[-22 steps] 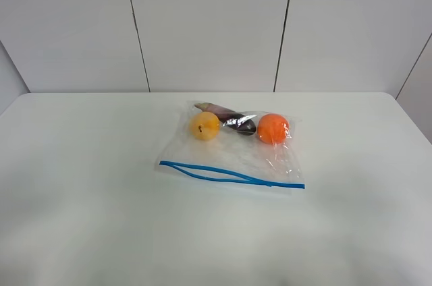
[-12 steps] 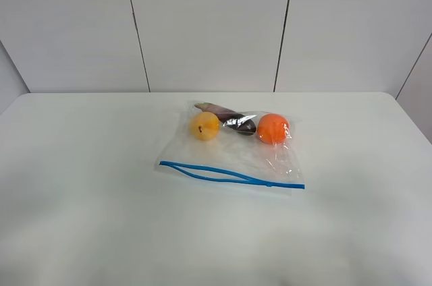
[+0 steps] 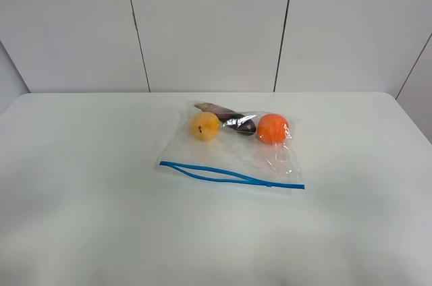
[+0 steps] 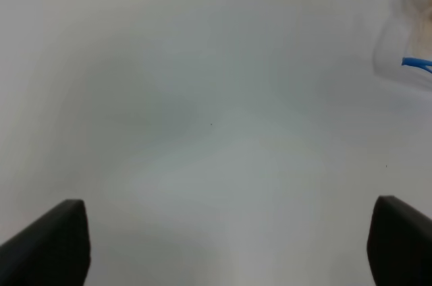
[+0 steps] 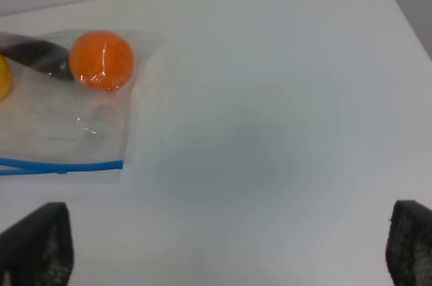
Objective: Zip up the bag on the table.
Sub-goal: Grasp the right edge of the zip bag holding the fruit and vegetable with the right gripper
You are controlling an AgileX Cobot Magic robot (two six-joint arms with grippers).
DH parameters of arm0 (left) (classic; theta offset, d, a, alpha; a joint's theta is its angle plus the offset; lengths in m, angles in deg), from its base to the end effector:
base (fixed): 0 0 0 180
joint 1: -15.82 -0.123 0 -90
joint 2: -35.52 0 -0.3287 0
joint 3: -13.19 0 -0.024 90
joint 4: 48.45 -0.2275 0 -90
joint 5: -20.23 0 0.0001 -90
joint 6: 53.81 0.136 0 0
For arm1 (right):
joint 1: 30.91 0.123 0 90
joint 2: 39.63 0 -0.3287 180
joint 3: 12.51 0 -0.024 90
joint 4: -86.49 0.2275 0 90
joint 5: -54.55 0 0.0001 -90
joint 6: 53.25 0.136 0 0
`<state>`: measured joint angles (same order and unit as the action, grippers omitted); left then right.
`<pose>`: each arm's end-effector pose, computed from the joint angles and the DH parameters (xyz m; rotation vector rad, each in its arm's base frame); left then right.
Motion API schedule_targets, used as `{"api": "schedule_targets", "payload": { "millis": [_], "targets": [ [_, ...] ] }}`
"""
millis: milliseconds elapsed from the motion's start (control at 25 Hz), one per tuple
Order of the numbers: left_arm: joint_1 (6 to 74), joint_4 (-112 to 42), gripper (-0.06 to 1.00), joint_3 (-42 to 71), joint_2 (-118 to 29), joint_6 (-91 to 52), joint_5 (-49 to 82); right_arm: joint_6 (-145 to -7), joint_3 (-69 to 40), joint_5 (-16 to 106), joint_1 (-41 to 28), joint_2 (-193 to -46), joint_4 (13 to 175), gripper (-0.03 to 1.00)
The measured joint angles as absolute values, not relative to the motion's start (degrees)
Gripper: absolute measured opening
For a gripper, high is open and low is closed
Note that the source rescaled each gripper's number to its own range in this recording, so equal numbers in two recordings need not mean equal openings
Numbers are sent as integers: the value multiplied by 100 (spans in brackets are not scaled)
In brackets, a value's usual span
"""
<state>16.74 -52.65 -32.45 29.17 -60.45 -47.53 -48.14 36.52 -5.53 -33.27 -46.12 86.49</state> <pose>-0.0442 0.0099 0.2511 -0.1163 2.0845 0.0076 -0.0300 0.0012 0.2499 0.1314 2.0134 0.0305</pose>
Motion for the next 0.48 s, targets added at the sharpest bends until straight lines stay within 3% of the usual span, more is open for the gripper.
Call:
{"api": "schedule_targets", "payload": {
  "millis": [240,480],
  "targets": [
    [1674,-5265,100,-3245,2917,-6045,-4753,-4825,3286,-465,-3327,-5322,8602,100],
    [1674,-5265,100,-3245,2917,-6045,-4753,-4934,3011,386,-3327,-6582,8597,100]
  ]
}}
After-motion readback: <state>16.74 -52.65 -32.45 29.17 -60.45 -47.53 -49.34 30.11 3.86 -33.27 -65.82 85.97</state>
